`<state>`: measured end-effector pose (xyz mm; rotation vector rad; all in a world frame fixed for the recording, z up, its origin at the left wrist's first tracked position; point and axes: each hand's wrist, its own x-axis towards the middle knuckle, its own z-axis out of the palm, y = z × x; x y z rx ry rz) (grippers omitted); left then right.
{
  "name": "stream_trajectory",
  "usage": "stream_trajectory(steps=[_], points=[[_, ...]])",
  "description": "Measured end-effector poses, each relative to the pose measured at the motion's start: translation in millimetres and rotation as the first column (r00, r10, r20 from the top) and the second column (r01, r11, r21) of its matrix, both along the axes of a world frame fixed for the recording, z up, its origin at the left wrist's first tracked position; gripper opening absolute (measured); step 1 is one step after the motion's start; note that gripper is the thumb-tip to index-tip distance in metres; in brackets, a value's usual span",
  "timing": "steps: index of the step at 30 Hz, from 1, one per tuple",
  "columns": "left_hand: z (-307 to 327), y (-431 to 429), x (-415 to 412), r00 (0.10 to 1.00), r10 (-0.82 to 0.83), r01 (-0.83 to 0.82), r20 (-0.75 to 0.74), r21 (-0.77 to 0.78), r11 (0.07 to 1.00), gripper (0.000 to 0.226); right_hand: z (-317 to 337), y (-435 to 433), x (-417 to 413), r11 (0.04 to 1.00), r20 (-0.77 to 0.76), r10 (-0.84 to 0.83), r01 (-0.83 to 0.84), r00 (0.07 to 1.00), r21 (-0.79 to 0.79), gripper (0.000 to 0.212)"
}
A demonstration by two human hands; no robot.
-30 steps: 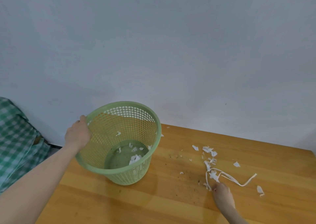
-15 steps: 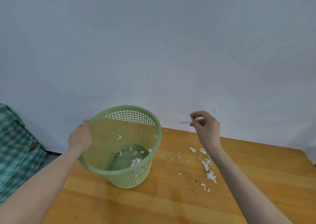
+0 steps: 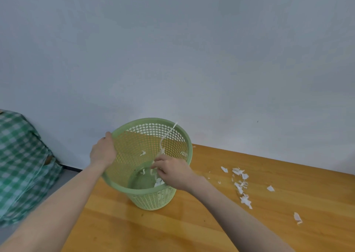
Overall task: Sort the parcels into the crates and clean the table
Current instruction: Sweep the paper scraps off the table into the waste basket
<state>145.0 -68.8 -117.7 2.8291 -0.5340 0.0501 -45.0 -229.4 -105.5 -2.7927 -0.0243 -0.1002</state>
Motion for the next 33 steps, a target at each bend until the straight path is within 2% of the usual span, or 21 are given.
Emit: stream_trajectory(steps=[5,8,10,12,15,18,21,23,26,33], points=[[0.1,-1.1,0.9,1.000,0.017,-0.017,-0.008,0.010,1.000,0.035,-2.8,-3.7,0.1,0.999,0.045,-0.005,0.004,0.999,0.037,0.034],[0.2,-0.3,0.5,1.000,0.011,-0.010,-0.010,0.007,1.000,0.033,-7.2,-5.8,-6.4,0.973,0.217,-0.013,-0.038,0.976,0.229,0.028],[-0.8,0.2,1.9,1.000,0.005,-0.005,-0.009,0.006,1.000,0.032,-10.5,-13.9,-14.4,0.927,0.372,-0.199,0.051,0.907,0.372,0.028],[-1.0,1.2,2.9,1.000,0.009,-0.009,-0.010,0.010,1.000,0.030,-20.7,-30.5,-25.6,0.859,0.427,-0.451,0.250,0.784,0.448,0.032],[0.1,0.9,2.7,1.000,0.015,-0.015,-0.009,0.015,1.000,0.029,-56.2,-65.9,-53.2,0.688,0.239,-0.698,0.541,0.675,0.483,0.038],[0.2,-1.3,1.4,1.000,0.004,-0.004,-0.011,0.013,1.000,0.027,-109.1,-100.9,-98.9,0.560,-0.070,-0.797,0.778,0.600,0.286,0.051],[0.4,-1.7,1.2,1.000,0.006,-0.006,-0.007,0.018,1.000,0.027,-151.7,-118.6,-148.9,0.543,-0.384,-0.780,0.840,0.494,-0.023,0.062],[0.1,-0.9,2.3,1.000,0.009,-0.009,-0.011,0.020,1.000,0.028,-163.5,-120.8,-168.9,0.548,-0.513,-0.743,0.831,0.430,-0.097,0.060],[-1.7,0.1,5.4,1.000,0.011,-0.010,-0.012,0.016,1.000,0.029,-164.6,-122.9,-178.5,0.565,-0.575,-0.708,0.817,0.410,-0.114,0.059],[-4.2,0.6,6.0,1.000,0.005,-0.005,-0.009,0.008,1.000,0.026,-167.4,-139.0,-183.1,0.606,-0.608,-0.677,0.783,0.415,-0.140,0.060]])
